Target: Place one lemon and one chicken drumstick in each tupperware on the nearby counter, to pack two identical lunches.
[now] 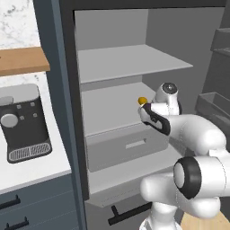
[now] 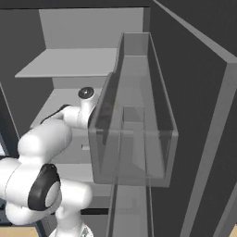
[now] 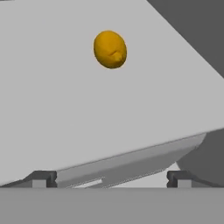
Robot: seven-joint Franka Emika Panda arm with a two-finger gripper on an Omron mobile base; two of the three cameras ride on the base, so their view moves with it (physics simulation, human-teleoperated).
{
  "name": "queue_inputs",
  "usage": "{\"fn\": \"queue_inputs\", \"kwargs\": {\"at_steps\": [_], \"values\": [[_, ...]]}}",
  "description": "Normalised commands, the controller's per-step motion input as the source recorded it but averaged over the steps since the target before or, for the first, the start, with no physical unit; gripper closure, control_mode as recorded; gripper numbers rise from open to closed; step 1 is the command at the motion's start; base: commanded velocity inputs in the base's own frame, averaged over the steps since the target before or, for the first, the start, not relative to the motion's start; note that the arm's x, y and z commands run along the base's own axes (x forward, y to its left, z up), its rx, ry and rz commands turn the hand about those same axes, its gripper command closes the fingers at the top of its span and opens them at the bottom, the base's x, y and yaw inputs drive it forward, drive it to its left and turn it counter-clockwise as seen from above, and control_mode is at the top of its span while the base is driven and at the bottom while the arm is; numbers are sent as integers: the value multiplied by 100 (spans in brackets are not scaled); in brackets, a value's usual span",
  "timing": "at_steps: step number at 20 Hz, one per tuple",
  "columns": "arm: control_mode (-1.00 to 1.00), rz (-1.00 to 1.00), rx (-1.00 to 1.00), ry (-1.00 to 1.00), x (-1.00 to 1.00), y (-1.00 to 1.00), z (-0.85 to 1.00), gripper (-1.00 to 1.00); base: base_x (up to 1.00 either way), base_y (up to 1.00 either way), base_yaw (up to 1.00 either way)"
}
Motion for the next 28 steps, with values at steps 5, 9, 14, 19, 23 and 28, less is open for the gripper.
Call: {"fn": "queue_inputs", "kwargs": {"at_steps": [5, 9, 14, 19, 23, 28], "values": [[-100, 0, 0, 0, 86, -2, -26, -100, 0, 0, 0], [-100, 0, 0, 0, 82, -13, -15, -100, 0, 0, 0], [-100, 0, 0, 0, 75, -11, -9, -100, 0, 0, 0], [-100, 0, 0, 0, 65, -4, -10, -100, 0, 0, 0], [-100, 0, 0, 0, 64, -10, -11, -100, 0, 0, 0], [-100, 0, 0, 0, 52, -4, -22, -100, 0, 0, 0]]}}
